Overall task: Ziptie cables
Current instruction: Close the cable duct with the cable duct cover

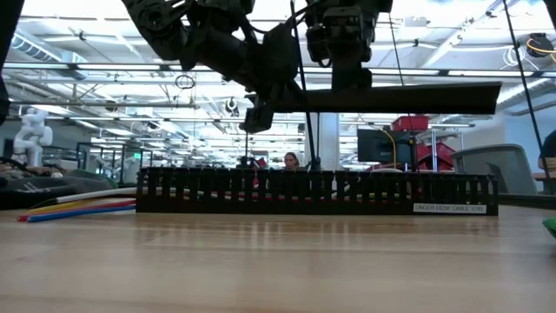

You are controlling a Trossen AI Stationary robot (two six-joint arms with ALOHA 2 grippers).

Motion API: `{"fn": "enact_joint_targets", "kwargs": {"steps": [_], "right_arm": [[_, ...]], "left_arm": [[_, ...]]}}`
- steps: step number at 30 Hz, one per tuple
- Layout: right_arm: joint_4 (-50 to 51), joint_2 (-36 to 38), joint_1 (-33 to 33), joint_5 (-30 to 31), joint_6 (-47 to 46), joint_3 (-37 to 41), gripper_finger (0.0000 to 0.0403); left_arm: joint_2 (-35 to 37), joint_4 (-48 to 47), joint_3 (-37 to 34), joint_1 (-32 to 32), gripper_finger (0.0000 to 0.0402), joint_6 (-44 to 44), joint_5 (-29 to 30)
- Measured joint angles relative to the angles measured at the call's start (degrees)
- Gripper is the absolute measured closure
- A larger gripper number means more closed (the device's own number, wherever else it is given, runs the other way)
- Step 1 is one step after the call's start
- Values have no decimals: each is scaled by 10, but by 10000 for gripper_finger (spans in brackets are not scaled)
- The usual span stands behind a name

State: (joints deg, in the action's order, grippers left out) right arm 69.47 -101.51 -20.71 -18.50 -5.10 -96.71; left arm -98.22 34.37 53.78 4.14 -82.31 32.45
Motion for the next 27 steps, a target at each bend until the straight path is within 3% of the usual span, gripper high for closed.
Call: {"fn": "enact_joint_targets", "kwargs": {"steps": [16, 27], "right_arm": [[-1, 0, -4, -13, 16, 0, 282], [-1, 0, -4, -13, 48, 0, 232]], "left_arm": [[-1, -15, 11, 4, 385, 5, 0], [-1, -14, 11, 4, 385, 5, 0]]}}
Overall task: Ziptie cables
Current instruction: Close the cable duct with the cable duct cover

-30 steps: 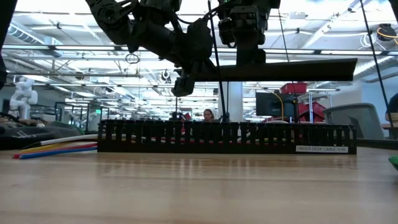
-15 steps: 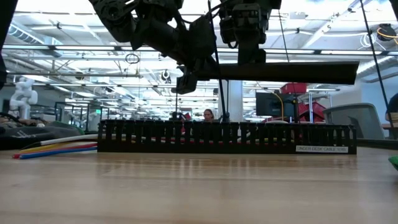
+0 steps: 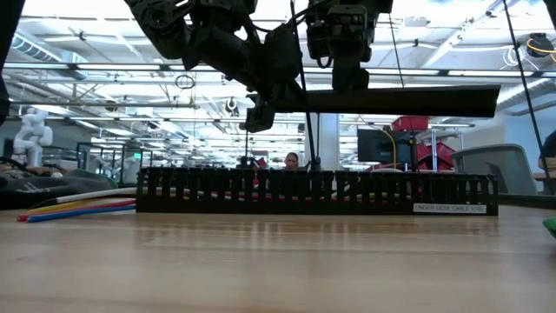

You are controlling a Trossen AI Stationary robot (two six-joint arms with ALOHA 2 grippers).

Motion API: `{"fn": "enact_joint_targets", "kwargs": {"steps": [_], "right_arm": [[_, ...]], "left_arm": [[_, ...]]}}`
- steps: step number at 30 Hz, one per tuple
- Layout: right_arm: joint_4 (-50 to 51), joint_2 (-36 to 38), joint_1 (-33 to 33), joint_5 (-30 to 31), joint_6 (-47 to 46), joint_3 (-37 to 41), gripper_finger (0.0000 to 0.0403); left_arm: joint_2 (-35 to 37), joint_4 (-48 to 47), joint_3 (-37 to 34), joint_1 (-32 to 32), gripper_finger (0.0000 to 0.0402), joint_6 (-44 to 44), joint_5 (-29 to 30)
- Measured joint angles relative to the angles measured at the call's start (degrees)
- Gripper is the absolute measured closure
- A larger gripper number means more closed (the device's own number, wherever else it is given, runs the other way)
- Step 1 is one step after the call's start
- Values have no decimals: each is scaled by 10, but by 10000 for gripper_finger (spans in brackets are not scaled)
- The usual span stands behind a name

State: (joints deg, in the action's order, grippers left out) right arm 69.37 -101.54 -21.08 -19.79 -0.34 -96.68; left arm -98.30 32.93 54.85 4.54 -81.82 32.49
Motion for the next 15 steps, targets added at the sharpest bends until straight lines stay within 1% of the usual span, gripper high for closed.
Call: {"fn": "enact_joint_targets", "kwargs": {"steps": [6, 15], "right_arm": [[-1, 0, 0, 1, 4, 0, 210], [-6, 0, -19, -1, 4, 0, 207]], "left_arm": [[0, 1, 0, 6, 385, 0, 0], [0, 6, 0, 11, 385, -1, 1]]}}
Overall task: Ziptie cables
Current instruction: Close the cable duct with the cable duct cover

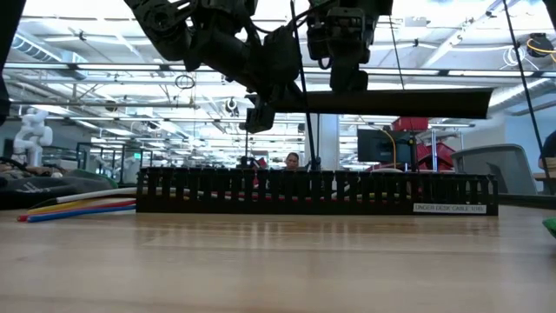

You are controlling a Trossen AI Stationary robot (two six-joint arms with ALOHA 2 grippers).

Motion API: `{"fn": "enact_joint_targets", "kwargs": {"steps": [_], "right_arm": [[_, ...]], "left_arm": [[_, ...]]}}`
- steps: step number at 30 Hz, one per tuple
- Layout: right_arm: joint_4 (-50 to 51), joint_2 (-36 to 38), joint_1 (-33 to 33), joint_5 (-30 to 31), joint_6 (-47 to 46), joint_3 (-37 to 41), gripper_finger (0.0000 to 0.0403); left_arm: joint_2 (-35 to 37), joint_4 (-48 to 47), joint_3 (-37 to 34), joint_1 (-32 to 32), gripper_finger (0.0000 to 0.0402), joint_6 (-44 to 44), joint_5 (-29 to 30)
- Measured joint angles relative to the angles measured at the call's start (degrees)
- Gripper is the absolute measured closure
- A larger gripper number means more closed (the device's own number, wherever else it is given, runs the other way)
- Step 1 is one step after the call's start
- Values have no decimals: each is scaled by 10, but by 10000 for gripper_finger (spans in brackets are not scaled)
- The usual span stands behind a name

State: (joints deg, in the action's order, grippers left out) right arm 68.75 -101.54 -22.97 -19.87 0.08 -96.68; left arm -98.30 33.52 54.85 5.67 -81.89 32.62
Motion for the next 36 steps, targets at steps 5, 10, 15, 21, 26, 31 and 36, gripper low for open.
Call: {"fn": "enact_joint_targets", "kwargs": {"steps": [5, 10, 15, 21, 26, 31, 36], "right_arm": [[1, 0, -15, -7, -8, 0, 213], [3, -1, -23, -27, -7, 1, 225], [4, -1, -22, -28, 3, 1, 225], [10, 0, -25, -28, 20, 0, 210], [13, 0, -26, -30, 21, 0, 187], [24, 0, -26, -39, 30, 0, 166], [36, 0, -29, -45, 43, 0, 165]], "left_arm": [[0, 8, 0, 0, 385, 0, 2], [0, 9, 0, 0, 385, 0, 2], [0, 11, 1, -1, 385, 1, 2], [0, -5, 16, -1, 385, 1, 5], [0, -23, 28, -1, 385, 4, 5], [0, -52, 43, -1, 385, 6, -8], [0, -56, 46, -1, 385, 6, -17]]}}
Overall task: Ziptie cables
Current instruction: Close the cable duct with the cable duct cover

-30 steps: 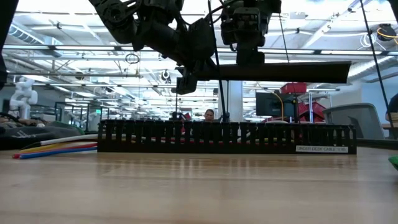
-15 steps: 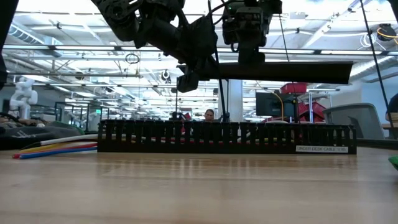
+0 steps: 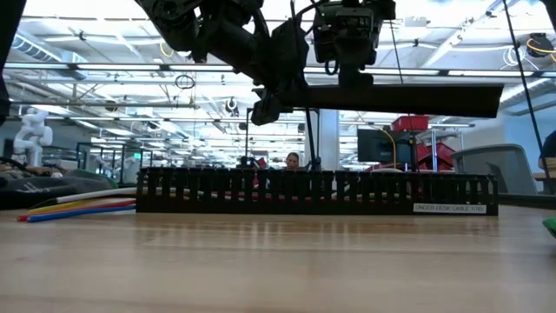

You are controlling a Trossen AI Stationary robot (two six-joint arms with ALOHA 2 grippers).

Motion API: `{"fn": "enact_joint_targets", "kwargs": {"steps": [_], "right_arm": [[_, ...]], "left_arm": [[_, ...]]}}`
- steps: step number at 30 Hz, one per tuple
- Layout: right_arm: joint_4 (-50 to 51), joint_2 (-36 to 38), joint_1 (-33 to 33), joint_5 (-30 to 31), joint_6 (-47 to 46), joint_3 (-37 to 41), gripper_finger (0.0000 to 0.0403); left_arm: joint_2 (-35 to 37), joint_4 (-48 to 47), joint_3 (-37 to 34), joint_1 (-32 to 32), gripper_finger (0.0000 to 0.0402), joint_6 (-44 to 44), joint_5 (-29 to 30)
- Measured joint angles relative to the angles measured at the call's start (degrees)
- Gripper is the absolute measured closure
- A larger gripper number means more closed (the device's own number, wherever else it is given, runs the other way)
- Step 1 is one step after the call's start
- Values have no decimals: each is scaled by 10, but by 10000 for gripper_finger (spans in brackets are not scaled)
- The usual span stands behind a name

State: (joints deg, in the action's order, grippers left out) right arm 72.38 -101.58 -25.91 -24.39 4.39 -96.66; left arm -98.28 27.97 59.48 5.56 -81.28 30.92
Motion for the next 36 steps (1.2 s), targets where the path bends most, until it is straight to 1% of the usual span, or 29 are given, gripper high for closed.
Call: {"fn": "enact_joint_targets", "kwargs": {"steps": [13, 21, 25, 28, 36], "right_arm": [[2, 0, -15, -15, 12, 0, 202], [3, -5, -13, -17, 14, 0, 191], [12, -20, -13, -45, 22, 0, 186], [12, -25, -14, -47, 28, 0, 186], [6, -21, -14, -42, 18, 1, 184]], "left_arm": [[0, 3, 0, 0, 385, 1, 7], [0, 3, 0, 0, 385, -1, 8], [0, -3, 0, 0, 385, -1, 6], [0, -18, 0, 0, 385, -1, 5], [0, -14, 0, 0, 385, -1, 7]]}}
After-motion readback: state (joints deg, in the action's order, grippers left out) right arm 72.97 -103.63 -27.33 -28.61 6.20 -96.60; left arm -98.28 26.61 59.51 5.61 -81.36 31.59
